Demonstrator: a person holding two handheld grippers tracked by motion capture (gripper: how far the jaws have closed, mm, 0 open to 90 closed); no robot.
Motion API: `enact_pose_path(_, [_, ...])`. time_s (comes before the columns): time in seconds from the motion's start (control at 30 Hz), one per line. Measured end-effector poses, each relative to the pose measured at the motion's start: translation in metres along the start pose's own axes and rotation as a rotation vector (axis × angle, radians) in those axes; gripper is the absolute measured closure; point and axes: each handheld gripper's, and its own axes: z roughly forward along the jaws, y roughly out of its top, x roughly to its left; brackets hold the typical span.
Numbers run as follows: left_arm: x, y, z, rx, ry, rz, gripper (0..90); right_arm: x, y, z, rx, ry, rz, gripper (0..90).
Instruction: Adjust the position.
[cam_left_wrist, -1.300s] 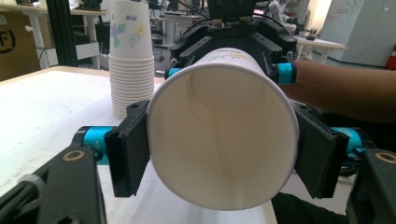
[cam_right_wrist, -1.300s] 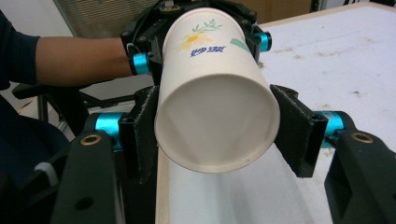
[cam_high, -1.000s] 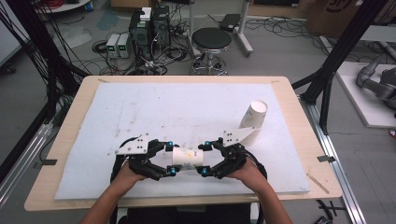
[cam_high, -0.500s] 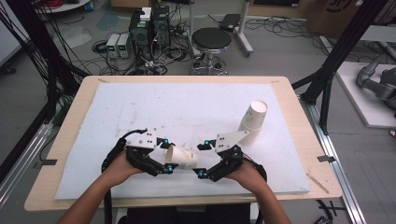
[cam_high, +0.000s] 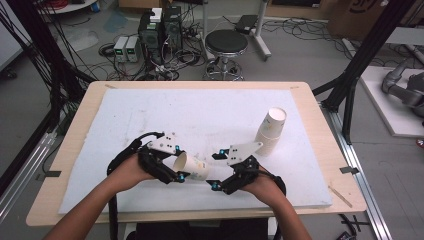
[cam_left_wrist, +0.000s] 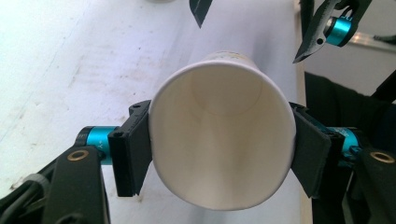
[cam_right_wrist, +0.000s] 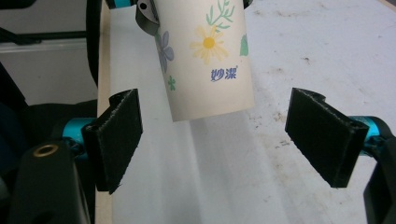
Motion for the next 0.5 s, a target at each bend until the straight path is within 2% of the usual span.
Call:
enact_pose_path(0.13, [0.001, 0.007, 0.000, 0.048, 0.005, 0.011, 30.6, 0.001, 0.001, 0.002, 0.006, -0.015, -0.040, 19.3])
enact_pose_path(0.5, [0.001, 0.021, 0.004, 0.143, 0.002, 0.031, 30.6, 0.002, 0.008, 0.006, 0.034, -0.046, -0.028, 19.3])
